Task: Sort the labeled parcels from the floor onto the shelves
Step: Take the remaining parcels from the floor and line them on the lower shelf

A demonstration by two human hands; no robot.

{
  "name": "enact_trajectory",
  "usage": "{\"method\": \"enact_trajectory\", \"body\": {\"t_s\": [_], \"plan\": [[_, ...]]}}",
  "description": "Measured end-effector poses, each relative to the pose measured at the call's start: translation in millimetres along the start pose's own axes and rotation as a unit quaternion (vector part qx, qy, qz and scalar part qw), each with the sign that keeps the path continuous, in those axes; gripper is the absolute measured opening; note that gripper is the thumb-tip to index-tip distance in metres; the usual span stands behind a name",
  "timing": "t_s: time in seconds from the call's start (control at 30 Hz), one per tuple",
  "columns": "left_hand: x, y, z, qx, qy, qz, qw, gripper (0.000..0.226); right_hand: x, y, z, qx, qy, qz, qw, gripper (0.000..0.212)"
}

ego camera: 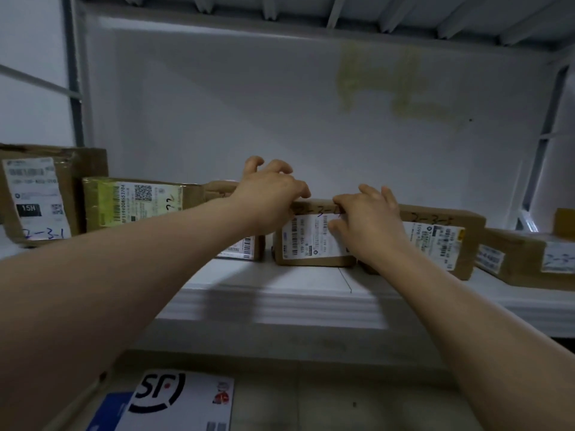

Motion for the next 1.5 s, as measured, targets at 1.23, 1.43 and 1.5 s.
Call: {"method": "enact_trajectory", "body": {"t_s": [1.23,1.43,1.5], "plan": [[8.6,-76.0,-137.2,0.071,0.058,0.019,0.996,0.047,-17.2,34.3,-165.8,0.135,-0.097,0.012,0.986,0.037],[16.9,-81.4,-128.3,0.057,0.062,0.012,0.996,0.05,-7.2,22.7,-162.1,0.127,-0.066,-0.019,0.99,0.033],[20.6,-82.2,-122.9,0.047,0.065,0.01,0.997,0.05,-2.0,18.8,-156.8,0.127,-0.068,-0.022,0.989,0.034]]}}
Point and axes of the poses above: each hand's wrist, its own y-axis away from the middle knuckle, its own x-axis out of the palm, z = x × y, the point moved 8 cm from there along -y, towards the middle knuckle, and after that the axes turned 4 degrees about y, right-handed, at the moved point
